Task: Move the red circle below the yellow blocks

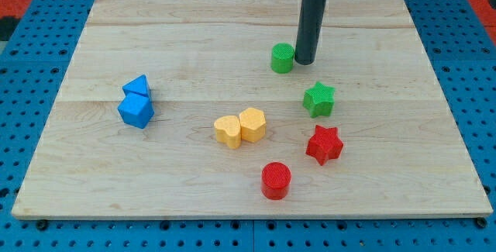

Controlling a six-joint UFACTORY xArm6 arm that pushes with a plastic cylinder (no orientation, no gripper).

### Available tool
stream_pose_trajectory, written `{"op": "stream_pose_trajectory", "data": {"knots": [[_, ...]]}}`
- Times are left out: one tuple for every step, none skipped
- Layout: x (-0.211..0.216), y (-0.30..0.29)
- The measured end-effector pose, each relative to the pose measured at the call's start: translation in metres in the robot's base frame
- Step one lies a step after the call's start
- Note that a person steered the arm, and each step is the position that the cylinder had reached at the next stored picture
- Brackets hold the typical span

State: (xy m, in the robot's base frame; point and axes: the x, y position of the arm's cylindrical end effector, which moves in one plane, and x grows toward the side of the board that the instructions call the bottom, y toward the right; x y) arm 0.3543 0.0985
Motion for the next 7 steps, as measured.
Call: {"op": "stream_pose_trajectory", "data": {"knots": [[-0.033, 0.055], [0.023, 0.116], [0.107, 0.178], [0.191, 0.199], [0.253, 0.197], [0.263, 0.161], [0.264, 0.097]]}}
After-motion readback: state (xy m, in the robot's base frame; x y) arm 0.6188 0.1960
